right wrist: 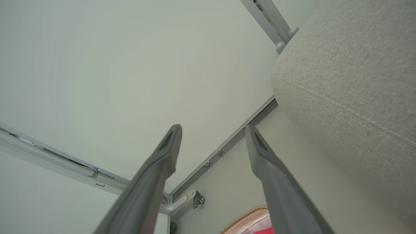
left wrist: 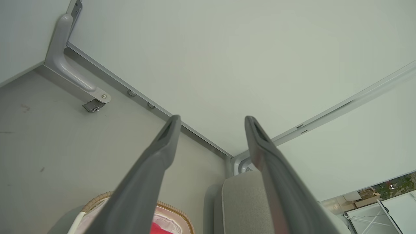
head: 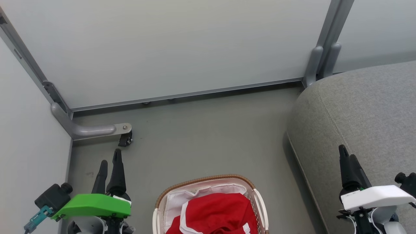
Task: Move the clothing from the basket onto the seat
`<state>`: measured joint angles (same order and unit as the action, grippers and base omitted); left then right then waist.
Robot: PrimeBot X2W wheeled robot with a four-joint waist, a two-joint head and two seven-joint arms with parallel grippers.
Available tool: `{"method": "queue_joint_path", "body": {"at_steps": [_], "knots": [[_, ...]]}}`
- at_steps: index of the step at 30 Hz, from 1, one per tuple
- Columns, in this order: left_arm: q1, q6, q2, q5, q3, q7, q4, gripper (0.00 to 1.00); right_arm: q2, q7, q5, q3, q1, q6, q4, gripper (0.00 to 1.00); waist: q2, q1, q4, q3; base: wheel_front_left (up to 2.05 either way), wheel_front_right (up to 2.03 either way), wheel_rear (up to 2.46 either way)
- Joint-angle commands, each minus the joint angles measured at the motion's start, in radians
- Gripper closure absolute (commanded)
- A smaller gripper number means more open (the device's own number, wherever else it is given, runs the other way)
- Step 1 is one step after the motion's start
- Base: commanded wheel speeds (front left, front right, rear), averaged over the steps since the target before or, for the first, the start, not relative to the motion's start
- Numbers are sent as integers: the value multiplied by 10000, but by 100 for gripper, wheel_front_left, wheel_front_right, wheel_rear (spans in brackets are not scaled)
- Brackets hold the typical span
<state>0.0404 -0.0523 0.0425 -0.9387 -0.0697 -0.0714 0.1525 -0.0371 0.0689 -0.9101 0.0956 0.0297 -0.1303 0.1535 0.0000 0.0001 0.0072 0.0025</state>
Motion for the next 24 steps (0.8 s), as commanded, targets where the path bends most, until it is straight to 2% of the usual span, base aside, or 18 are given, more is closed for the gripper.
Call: {"method": "queue_joint_path", "body": {"at_steps": [1, 11, 24], "knots": [[-29, 56, 59, 472, -85, -92, -150, 0, -78, 113, 433, -51, -19, -3, -152, 0, 0, 0, 4, -1, 0, 0, 0], [-261, 205, 68, 2044, -307, -406, -27, 0, -92, 433, 2082, -369, -202, -3, -41, 0, 0, 0, 41, -30, 0, 0, 0], [-389, 370, 79, 3431, -569, -758, 65, 0, -108, 782, 3727, -682, -360, -4, 68, 0, 0, 0, 96, -40, 0, 0, 0]]}}
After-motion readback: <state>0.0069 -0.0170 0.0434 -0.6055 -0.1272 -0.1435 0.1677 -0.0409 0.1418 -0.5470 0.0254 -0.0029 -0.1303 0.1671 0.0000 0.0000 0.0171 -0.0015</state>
